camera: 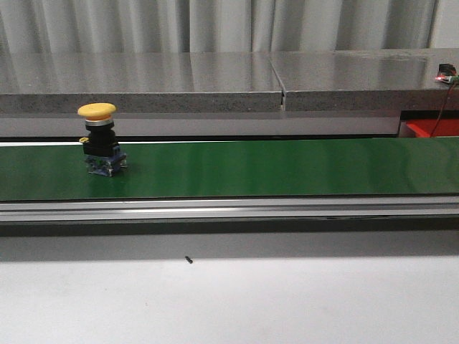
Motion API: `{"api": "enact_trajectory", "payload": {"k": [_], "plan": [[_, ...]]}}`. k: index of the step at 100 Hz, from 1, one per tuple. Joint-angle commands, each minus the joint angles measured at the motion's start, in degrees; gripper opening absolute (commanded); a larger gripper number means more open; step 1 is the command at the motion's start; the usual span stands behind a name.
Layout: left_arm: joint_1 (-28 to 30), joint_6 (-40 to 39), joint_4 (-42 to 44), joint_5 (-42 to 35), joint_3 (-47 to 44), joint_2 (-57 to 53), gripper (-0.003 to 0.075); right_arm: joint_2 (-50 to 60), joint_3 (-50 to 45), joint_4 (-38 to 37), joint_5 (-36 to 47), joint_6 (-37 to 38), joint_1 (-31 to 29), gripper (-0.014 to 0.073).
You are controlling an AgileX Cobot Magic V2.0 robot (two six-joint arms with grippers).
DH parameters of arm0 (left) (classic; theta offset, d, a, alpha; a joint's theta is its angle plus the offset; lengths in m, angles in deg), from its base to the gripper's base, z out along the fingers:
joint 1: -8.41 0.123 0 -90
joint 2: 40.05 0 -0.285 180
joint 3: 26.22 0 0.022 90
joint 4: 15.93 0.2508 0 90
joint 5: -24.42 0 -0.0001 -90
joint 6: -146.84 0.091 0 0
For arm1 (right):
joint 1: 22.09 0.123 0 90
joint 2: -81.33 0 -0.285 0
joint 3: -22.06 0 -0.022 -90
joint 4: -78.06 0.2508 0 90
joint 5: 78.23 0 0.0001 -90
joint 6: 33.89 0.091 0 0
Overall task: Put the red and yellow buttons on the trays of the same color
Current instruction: 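Grasp a red button on the table with the left gripper, then set the red button on the belt and open the left gripper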
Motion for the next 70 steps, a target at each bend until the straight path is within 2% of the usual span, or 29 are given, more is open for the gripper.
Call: {"api": "enact_trajectory", "payload": {"k": [1, 11, 18, 25, 37, 47, 70], "plan": [[-0.42, 0.00, -0.66, -1.70, 1.45, -4.59, 0.0526, 0.12, 1.53, 0.16, 3.49, -0.42, 0.01, -0.0066], [-0.42, 0.00, -0.66, -0.21, 1.45, -8.80, 0.0517, 0.12, 1.53, 0.16, 3.49, -0.42, 0.01, -0.0066], [-0.91, 1.84, -0.89, 0.85, 1.45, -12.29, 0.0468, 0.12, 1.53, 0.16, 3.49, -0.42, 0.01, -0.0066], [-2.14, 3.59, -1.16, 2.29, 1.45, -15.67, 0.0370, 0.12, 1.53, 0.16, 3.49, -0.42, 0.01, -0.0066], [-5.25, 4.49, -1.16, 4.70, 1.45, -20.37, 0.0134, 0.12, 1.53, 0.16, 3.49, -0.42, 0.01, -0.0066], [-8.00, 4.49, -1.16, 6.06, 1.45, -22.86, -0.0022, 0.12, 1.53, 0.16, 3.49, -0.42, 0.01, -0.0066], [-14.93, 4.49, -1.16, 6.73, -1.61, -27.17, -0.0020, 0.12, 1.53, 0.16, 3.49, -0.42, 0.01, -0.0066]]}}
